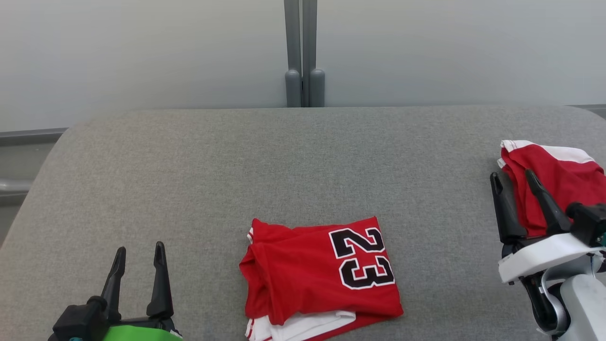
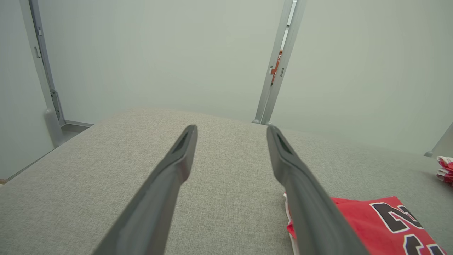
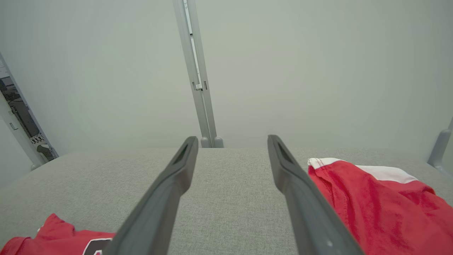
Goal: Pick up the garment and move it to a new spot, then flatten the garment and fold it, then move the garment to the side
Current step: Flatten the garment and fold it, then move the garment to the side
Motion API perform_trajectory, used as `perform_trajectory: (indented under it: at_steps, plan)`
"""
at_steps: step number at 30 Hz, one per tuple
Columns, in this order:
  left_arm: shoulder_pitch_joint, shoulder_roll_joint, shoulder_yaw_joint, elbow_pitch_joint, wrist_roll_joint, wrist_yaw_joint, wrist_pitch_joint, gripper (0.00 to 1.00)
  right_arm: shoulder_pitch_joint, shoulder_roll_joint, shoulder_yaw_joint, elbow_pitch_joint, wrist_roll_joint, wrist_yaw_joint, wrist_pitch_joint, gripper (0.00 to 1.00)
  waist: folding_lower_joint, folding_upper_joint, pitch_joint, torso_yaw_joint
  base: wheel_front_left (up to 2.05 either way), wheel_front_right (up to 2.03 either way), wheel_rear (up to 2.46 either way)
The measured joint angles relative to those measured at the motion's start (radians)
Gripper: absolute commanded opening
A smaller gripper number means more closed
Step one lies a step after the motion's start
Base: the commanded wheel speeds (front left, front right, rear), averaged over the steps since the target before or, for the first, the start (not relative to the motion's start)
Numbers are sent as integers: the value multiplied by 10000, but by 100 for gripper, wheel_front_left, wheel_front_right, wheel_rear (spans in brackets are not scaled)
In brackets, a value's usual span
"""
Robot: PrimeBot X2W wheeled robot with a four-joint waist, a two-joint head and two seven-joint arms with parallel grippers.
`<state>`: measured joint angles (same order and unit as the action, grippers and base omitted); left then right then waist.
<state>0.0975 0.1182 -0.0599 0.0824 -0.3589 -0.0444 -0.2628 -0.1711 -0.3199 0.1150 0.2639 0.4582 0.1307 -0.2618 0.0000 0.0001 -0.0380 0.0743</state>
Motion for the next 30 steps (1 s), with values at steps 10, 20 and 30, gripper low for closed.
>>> perform_trajectory:
  at_steps: [10, 20, 30]
  plan:
    - [149, -138, 318, 10, 414, -293, 0, 100, 720, 523, -130, -364, -468, 0, 0, 100, 0, 0, -37, -275, 0, 0, 0]
    - [156, -228, 495, 65, 612, -439, 0, 100, 678, 552, 880, -6, -224, 0, 0, 100, 0, 0, -80, -287, 0, 0, 0]
    - [9, -307, 186, 407, 694, -602, 2, 100, -1329, 911, 3087, 2497, 1034, 6, 2213, 100, 0, 0, 105, 363, 0, 0, 0]
